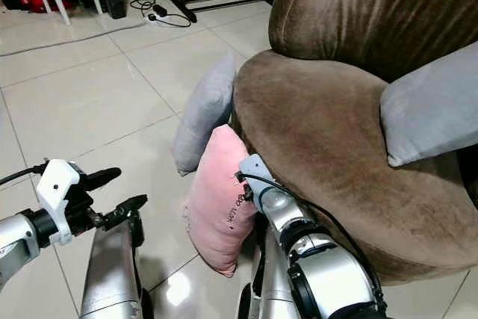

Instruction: Move the pillow to the sofa from floor

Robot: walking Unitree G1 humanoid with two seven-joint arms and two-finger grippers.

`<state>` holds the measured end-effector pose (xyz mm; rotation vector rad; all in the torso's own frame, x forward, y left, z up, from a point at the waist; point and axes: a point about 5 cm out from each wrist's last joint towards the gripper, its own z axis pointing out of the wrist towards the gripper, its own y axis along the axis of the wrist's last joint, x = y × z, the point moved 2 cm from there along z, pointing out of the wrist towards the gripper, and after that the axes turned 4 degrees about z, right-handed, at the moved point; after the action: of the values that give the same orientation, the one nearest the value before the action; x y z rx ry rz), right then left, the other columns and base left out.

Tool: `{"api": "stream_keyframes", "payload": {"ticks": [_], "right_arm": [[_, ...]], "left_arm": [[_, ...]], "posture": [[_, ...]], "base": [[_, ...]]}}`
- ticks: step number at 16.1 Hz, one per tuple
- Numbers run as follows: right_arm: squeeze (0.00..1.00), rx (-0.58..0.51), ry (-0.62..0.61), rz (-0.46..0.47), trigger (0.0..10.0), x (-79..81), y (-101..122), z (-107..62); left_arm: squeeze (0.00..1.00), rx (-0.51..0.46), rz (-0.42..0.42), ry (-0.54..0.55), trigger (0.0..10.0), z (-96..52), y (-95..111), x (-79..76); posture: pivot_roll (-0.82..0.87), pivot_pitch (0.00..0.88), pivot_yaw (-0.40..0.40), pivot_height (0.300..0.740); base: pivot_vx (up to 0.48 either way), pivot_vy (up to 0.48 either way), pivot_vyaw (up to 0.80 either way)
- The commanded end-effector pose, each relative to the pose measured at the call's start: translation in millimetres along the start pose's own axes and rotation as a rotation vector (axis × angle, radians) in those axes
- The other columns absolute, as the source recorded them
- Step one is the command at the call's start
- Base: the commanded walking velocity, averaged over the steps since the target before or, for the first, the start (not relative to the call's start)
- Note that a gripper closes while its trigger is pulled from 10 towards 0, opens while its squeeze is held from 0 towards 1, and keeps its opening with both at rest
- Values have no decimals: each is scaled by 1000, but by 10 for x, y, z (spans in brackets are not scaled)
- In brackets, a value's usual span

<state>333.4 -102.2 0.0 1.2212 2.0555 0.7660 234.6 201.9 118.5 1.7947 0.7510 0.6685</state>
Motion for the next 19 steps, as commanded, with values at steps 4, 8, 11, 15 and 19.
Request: {"api": "stream_keyframes", "payload": {"ticks": [4, 8, 11, 15, 19], "right_arm": [[0, 38, 6, -26, 0, 94, -108, -1], [0, 50, 35, -33, 0, 169, -145, -2], [0, 46, 37, -31, 0, 173, -136, -1], [0, -6, 84, 23, 0, 200, -18, 3], [0, -130, 257, 155, 0, 219, 194, -31]], "left_arm": [[0, 5, 24, -20, 10000, 16, 32, -13], [0, 13, 27, -31, 10000, 19, 31, -36], [0, 12, 29, -30, 10000, 39, 31, -30], [0, 6, 24, -6, 10000, 83, 5, 7], [0, -16, 21, 90, 10000, 65, -21, 138]], "posture": [[205, 103, -68, 440], [203, 104, -68, 440], [203, 96, -70, 440], [197, 40, -79, 440], [157, 0, -73, 440]], "base": [[0, 0, 0], [0, 0, 0], [0, 0, 0], [0, 0, 0], [0, 0, 0]]}}
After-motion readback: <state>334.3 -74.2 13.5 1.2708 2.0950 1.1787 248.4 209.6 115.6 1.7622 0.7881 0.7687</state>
